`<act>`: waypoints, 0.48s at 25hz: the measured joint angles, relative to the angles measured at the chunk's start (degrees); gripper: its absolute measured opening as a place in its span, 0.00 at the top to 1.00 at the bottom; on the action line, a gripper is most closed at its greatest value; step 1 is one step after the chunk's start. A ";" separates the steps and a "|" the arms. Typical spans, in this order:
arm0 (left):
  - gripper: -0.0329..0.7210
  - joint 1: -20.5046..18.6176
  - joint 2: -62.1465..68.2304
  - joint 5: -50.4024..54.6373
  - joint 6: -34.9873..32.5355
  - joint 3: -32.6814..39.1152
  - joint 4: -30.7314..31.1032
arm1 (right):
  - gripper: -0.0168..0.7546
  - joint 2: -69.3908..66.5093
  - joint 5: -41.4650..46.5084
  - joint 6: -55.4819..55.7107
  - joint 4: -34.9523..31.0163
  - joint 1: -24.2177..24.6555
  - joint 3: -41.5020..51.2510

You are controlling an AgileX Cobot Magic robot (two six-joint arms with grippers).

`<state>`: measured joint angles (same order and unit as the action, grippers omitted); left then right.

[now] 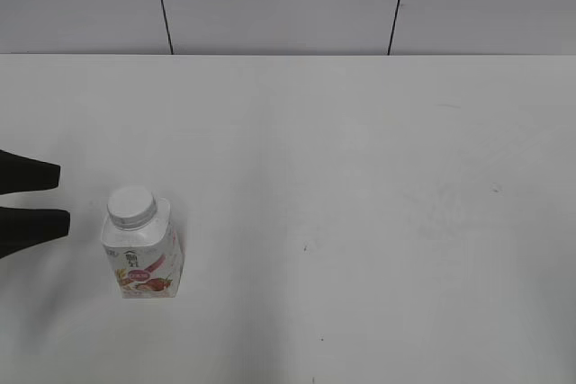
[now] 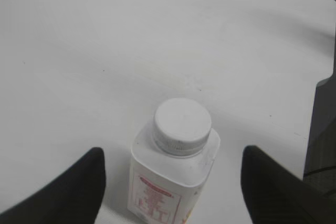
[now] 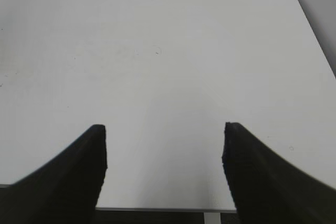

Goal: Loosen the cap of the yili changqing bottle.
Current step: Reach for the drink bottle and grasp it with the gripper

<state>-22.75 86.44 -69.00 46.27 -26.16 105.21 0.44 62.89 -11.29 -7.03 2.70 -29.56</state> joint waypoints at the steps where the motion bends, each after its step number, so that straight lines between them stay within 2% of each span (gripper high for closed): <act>1: 0.30 0.00 0.87 0.00 -0.72 0.00 0.00 | 0.27 0.00 0.00 0.00 0.00 0.00 0.00; 12: 0.30 0.00 12.51 -0.06 -13.92 -0.03 0.00 | 0.27 0.00 0.00 0.00 0.00 0.00 0.00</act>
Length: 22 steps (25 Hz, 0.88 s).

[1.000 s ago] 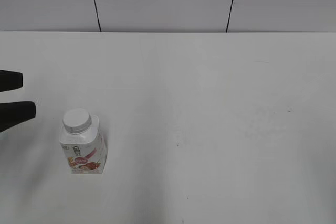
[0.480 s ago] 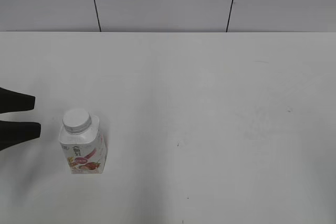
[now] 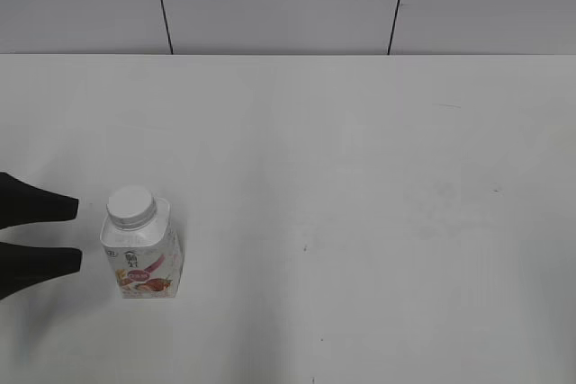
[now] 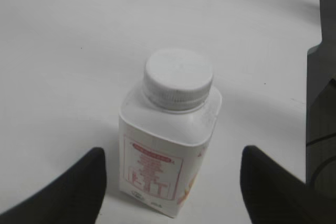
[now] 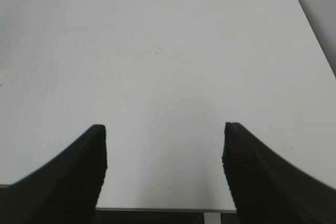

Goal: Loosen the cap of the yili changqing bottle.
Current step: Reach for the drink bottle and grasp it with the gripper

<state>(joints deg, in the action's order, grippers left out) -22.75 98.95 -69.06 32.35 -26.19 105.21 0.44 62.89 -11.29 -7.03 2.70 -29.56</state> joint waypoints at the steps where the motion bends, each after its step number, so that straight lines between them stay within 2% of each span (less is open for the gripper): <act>1: 0.30 0.00 1.42 0.00 -1.47 -0.11 0.00 | 0.27 0.00 0.00 0.00 0.00 0.00 0.00; 8: 0.31 0.07 7.40 0.05 -7.02 -2.90 -0.01 | 0.27 0.00 0.00 0.00 0.00 0.00 0.00; 16: 0.31 3.54 12.42 0.05 -10.30 -4.61 -0.08 | 0.27 0.00 0.00 0.00 0.00 0.00 0.00; 22: 0.31 3.98 14.74 0.05 -12.02 -5.83 -0.08 | 0.27 0.00 0.00 0.00 0.00 0.00 0.00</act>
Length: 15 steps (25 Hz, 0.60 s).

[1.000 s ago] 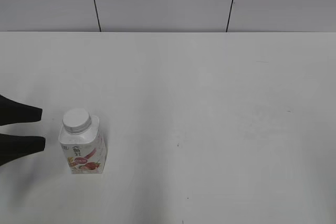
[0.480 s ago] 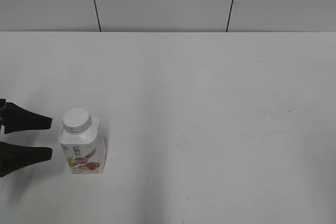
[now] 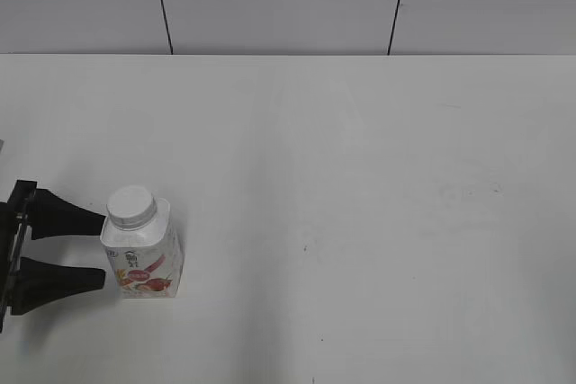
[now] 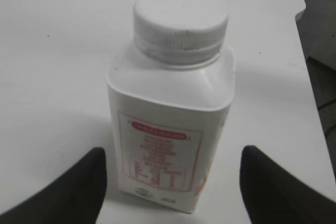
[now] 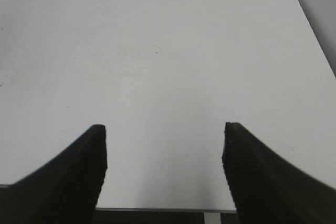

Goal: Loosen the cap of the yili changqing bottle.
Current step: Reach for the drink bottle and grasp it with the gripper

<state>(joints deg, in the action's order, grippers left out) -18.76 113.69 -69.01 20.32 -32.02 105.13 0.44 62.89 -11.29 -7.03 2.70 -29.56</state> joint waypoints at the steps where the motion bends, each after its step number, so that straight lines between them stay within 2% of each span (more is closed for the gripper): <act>1: 0.31 0.00 0.31 0.00 -0.05 -0.51 0.00 | 0.27 0.00 0.00 0.00 0.00 0.00 0.00; 15: 0.31 0.00 3.57 -0.12 -1.31 -1.63 -0.03 | 0.27 0.00 0.00 0.00 0.00 0.00 0.00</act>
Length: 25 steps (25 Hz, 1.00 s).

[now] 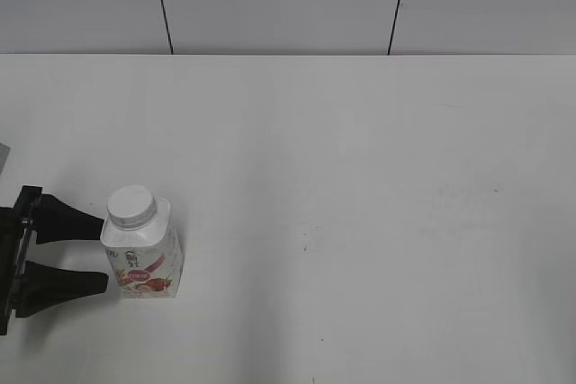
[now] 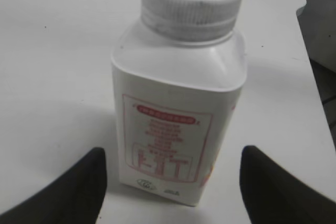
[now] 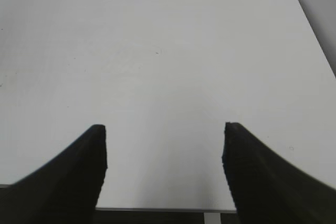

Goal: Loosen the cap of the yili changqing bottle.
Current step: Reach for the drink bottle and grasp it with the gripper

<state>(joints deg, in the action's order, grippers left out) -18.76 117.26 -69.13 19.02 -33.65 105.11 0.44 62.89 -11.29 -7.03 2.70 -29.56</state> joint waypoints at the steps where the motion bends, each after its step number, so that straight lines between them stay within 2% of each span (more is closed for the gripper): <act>1: 0.31 0.00 0.00 0.00 0.00 0.00 0.00 | 0.27 0.00 0.00 0.00 0.00 0.00 0.00; 25: 0.31 0.00 0.00 0.00 -0.20 -0.50 0.00 | 0.27 0.00 0.00 0.00 -0.05 0.00 0.00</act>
<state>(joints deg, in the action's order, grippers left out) -18.76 117.26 -69.13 18.82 -34.15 105.11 0.44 62.89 -11.29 -7.07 2.70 -29.56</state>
